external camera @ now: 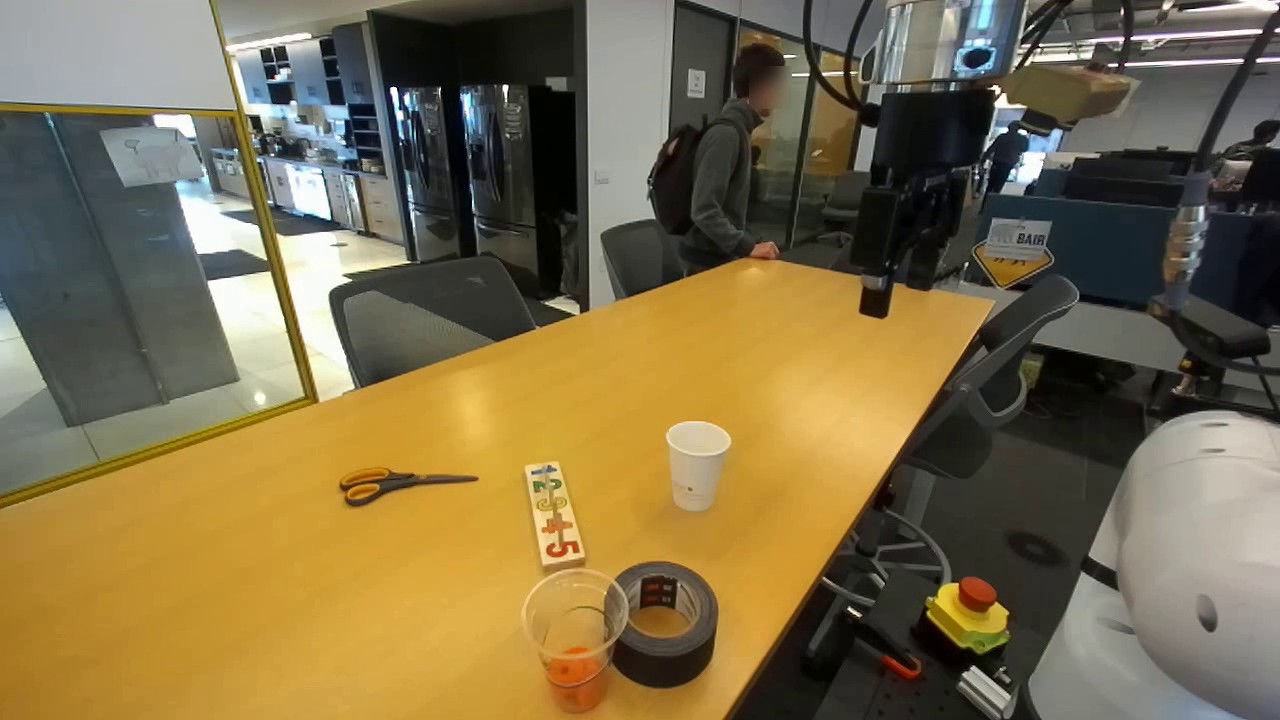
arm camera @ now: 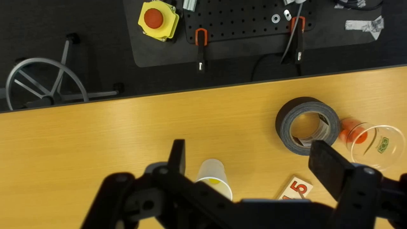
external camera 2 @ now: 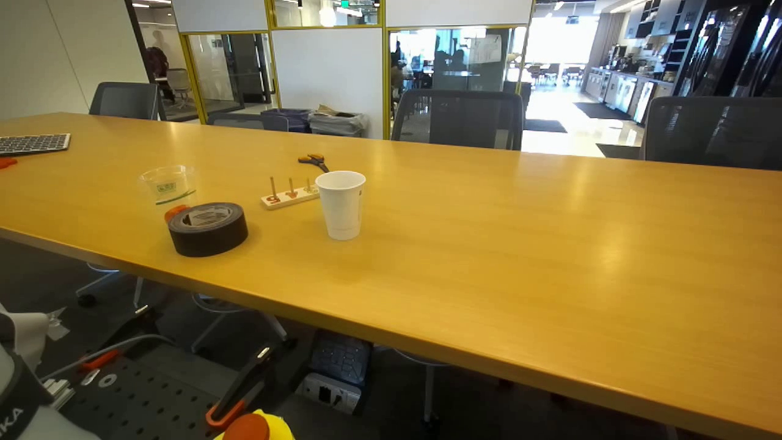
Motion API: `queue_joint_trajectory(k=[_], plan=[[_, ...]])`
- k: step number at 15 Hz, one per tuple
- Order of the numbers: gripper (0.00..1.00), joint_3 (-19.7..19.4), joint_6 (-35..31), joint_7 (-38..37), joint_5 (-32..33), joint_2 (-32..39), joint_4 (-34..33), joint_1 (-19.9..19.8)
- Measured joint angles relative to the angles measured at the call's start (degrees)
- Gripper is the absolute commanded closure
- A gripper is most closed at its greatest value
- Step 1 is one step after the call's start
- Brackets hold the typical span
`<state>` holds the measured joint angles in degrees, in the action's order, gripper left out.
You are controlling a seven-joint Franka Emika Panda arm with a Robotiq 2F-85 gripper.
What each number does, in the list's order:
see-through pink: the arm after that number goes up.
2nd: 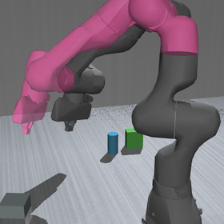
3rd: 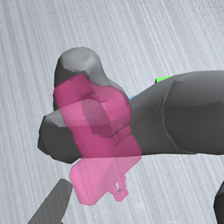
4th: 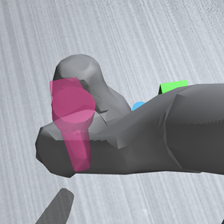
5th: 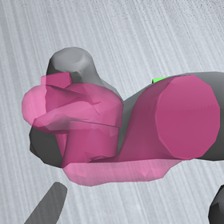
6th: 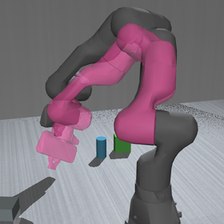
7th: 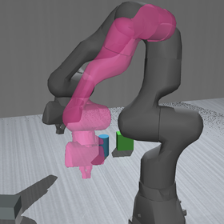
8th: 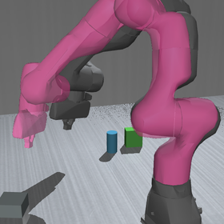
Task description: Pick up the orange tokens from the table and put them in the colourless cup. Pick up the yellow tokens from the table and put them in the white cup.
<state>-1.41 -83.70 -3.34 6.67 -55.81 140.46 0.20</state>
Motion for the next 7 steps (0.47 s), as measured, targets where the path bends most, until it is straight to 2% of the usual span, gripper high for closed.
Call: queue_joint_trajectory(k=[7], plan=[[0.00,-0.32,0.00,0.01,0.00,0.00,0.37,-0.16]])
